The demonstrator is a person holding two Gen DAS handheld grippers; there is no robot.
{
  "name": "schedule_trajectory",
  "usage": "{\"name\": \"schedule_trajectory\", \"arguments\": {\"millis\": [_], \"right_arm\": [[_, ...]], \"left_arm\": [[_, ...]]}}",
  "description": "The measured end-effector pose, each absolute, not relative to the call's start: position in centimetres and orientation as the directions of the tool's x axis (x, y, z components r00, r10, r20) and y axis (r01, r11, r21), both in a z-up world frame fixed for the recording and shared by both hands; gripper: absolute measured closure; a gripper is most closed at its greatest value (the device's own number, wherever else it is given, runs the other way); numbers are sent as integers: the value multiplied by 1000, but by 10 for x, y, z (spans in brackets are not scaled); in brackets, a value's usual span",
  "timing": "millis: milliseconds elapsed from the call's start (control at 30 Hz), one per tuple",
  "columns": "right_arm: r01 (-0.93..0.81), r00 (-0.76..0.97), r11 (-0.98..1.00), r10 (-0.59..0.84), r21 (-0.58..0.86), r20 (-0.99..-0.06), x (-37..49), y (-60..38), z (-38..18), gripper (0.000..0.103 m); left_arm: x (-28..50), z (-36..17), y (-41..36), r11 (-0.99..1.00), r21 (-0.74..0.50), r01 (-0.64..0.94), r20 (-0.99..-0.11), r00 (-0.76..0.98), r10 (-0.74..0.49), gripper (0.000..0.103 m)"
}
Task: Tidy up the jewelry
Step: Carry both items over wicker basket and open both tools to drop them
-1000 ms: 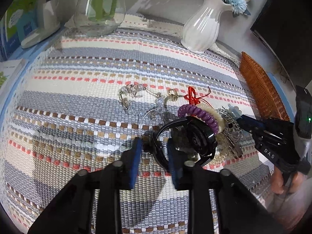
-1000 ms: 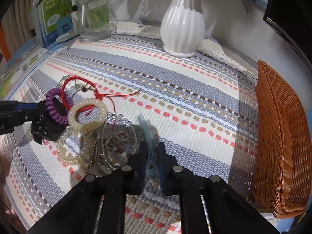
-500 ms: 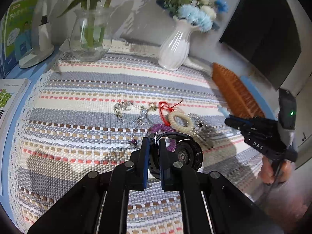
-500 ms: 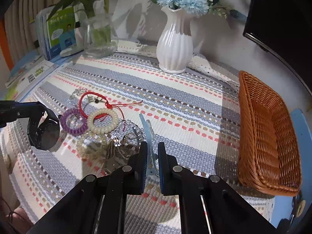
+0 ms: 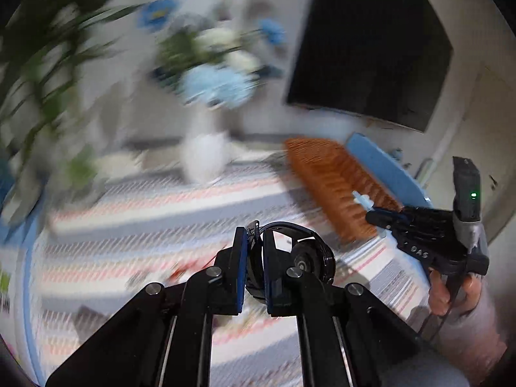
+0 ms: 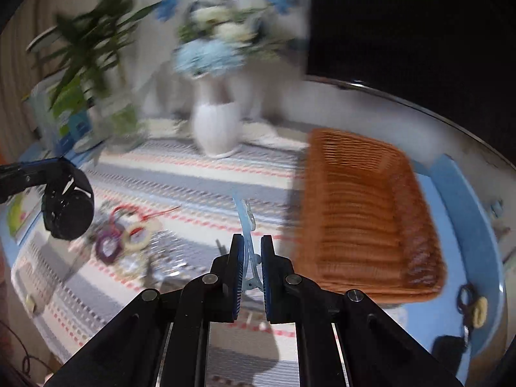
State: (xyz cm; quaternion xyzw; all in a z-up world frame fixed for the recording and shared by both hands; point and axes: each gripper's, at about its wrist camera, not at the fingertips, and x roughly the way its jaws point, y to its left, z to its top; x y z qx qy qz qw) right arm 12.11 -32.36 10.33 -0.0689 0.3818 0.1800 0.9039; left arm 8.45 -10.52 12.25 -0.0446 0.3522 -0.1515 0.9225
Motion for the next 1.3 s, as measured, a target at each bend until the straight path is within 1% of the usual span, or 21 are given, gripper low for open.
{"name": "schedule_trajectory", "arguments": {"millis": [100, 167, 200, 300, 367, 467, 567, 600, 667, 700, 733, 800, 833, 867, 933, 1067, 1167, 1300], "right_arm": [[-241, 652, 969, 208, 61, -729, 143, -366, 106, 93], [-170, 649, 981, 184, 94, -738, 159, -391, 101, 93], [-133, 645, 985, 172, 112, -744, 168, -403, 97, 93], [-66, 625, 984, 171, 166, -762, 189, -430, 83, 93], [-34, 603, 982, 170, 187, -779, 200, -438, 71, 93], [12, 575, 980, 154, 197, -803, 212, -448, 53, 93], [52, 542, 983, 119, 174, -832, 221, -455, 38, 93], [54, 534, 983, 122, 178, -836, 222, -457, 34, 93], [45, 537, 985, 117, 167, -835, 220, -455, 35, 92], [40, 540, 987, 109, 155, -834, 218, -453, 36, 92], [35, 546, 988, 107, 150, -831, 216, -451, 39, 92], [27, 549, 989, 108, 147, -829, 213, -448, 43, 85], [22, 559, 989, 110, 147, -822, 210, -447, 47, 80], [21, 567, 990, 105, 142, -817, 207, -446, 51, 78], [25, 584, 991, 92, 131, -807, 203, -443, 59, 77], [-12, 616, 990, 116, 137, -779, 181, -429, 82, 77], [-76, 629, 990, 143, 122, -764, 161, -402, 97, 76], [-202, 623, 971, 231, 132, -747, 141, -352, 108, 76]], "left_arm": [[118, 137, -150, 927, -167, 335, -598, 714, -366, 96], [144, 144, -189, 919, -116, 377, -574, 730, -372, 96], [158, 143, -206, 913, -116, 391, -572, 725, -383, 96], [204, 131, -244, 886, -159, 436, -591, 677, -439, 96], [231, 118, -265, 885, -166, 435, -601, 667, -440, 96], [267, 84, -290, 884, -173, 434, -661, 614, -431, 96], [282, 56, -310, 874, -205, 440, -713, 545, -442, 94], [284, 48, -313, 872, -210, 442, -723, 530, -443, 95], [280, 44, -313, 882, -181, 435, -714, 559, -422, 96], [279, 44, -311, 874, -195, 445, -708, 553, -439, 96], [277, 46, -308, 864, -219, 453, -700, 544, -463, 93], [271, 55, -303, 858, -220, 465, -689, 548, -474, 77], [264, 63, -299, 862, -205, 464, -681, 565, -466, 62], [264, 66, -294, 867, -192, 459, -678, 576, -456, 53], [248, 80, -282, 870, -177, 460, -658, 602, -452, 51], [207, 108, -243, 871, -181, 457, -634, 622, -459, 50], [168, 125, -199, 888, -179, 423, -610, 660, -438, 50], [120, 139, -129, 917, -201, 344, -576, 716, -395, 50]]}}
